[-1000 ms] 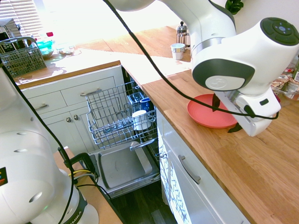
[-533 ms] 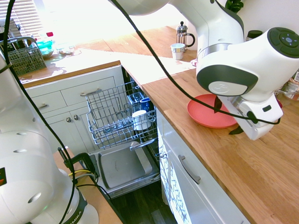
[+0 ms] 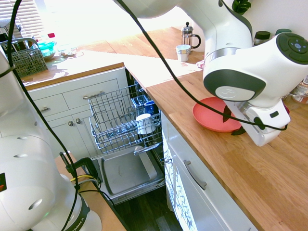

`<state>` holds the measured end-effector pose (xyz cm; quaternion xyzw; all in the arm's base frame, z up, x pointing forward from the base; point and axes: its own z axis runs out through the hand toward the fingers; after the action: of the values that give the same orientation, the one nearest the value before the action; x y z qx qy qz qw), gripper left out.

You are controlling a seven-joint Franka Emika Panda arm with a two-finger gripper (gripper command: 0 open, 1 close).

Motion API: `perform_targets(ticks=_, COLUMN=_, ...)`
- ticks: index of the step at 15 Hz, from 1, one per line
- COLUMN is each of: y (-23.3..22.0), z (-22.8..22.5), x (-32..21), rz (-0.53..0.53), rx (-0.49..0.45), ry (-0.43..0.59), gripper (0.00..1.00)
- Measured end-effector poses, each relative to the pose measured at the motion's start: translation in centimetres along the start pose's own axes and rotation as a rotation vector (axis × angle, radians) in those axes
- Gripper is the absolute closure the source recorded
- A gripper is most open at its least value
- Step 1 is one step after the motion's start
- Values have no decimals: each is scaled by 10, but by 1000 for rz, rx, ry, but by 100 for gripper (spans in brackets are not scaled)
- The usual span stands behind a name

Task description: Put the plate in the dishwasher

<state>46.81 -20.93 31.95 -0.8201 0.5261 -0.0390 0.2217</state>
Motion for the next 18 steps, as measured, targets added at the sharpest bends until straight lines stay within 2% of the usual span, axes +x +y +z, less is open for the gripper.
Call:
perform_targets(ticks=9, y=0, z=6, x=0, rz=17, rx=15, ry=-20, gripper=100)
perform_targets(ticks=12, y=-21, z=5, x=-17, rz=-51, rx=2, ry=-3, gripper=100)
perform_targets(ticks=14, y=-66, z=1, x=-62, rz=-156, rx=-34, ry=47, gripper=100)
perform_targets(ticks=18, y=-157, z=-35, x=-206, rz=-375, rx=-102, ry=220, gripper=100)
